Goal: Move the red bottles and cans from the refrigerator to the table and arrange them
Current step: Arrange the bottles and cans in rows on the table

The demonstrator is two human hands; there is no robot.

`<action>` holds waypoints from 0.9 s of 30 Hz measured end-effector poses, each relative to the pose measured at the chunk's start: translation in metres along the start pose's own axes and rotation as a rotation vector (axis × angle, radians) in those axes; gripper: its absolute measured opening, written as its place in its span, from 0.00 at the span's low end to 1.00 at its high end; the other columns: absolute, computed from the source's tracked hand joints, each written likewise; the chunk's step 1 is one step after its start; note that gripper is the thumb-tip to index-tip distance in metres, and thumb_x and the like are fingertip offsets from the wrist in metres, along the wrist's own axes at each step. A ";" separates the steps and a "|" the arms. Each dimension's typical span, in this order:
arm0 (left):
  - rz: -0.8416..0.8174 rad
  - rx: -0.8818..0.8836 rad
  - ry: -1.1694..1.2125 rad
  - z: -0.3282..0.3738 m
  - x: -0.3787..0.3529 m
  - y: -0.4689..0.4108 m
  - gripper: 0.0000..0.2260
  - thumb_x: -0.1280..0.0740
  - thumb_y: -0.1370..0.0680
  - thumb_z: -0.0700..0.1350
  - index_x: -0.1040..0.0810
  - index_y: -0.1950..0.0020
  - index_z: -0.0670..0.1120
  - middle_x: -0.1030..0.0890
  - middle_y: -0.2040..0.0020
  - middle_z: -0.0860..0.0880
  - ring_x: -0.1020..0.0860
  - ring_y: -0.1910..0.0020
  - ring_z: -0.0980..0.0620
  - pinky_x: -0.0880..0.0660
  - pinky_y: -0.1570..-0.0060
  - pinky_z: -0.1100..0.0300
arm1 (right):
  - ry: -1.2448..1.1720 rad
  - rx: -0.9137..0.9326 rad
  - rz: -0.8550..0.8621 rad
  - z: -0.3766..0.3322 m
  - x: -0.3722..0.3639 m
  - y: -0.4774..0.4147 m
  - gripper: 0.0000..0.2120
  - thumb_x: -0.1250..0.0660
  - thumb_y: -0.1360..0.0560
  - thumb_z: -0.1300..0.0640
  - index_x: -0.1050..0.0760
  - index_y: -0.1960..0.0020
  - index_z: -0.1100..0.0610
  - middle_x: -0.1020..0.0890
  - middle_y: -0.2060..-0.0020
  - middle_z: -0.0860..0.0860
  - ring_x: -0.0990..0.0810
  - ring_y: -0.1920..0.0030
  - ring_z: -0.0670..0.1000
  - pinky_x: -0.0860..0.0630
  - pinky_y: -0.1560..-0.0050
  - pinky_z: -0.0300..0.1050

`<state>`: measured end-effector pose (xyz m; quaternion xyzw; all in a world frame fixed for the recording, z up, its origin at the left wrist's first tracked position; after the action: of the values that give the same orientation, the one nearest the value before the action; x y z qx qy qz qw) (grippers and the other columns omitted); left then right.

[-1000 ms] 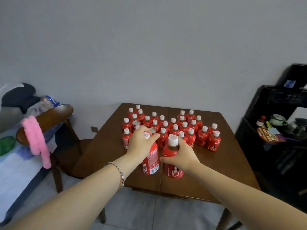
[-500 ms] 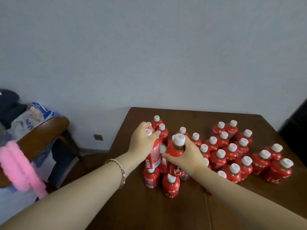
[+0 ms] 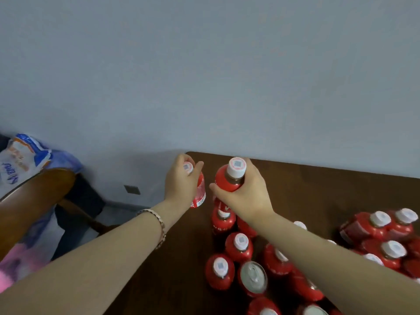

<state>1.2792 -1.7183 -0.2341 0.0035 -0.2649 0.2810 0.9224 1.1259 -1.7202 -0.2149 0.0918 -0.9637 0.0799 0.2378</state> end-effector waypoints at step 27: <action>-0.614 0.791 0.388 -0.165 -0.064 -0.119 0.27 0.41 0.27 0.66 0.35 0.31 0.55 0.29 0.36 0.48 0.30 0.36 0.46 0.33 0.35 0.43 | -0.332 -0.934 -0.175 0.119 -0.133 -0.118 0.36 0.28 0.29 0.53 0.45 0.28 0.50 0.32 0.37 0.53 0.24 0.43 0.58 0.19 0.53 0.51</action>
<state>1.3762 -1.8260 -0.3905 0.3760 0.0499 0.0722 0.9225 1.2142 -1.8400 -0.3686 0.0674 -0.9100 -0.3960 0.1027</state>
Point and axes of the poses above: each hand's wrist, its own y-axis away from the middle knuckle, its own x-axis out of the back of the hand, z = x × y, the point moved 2 cm from there along -y, towards the middle knuckle
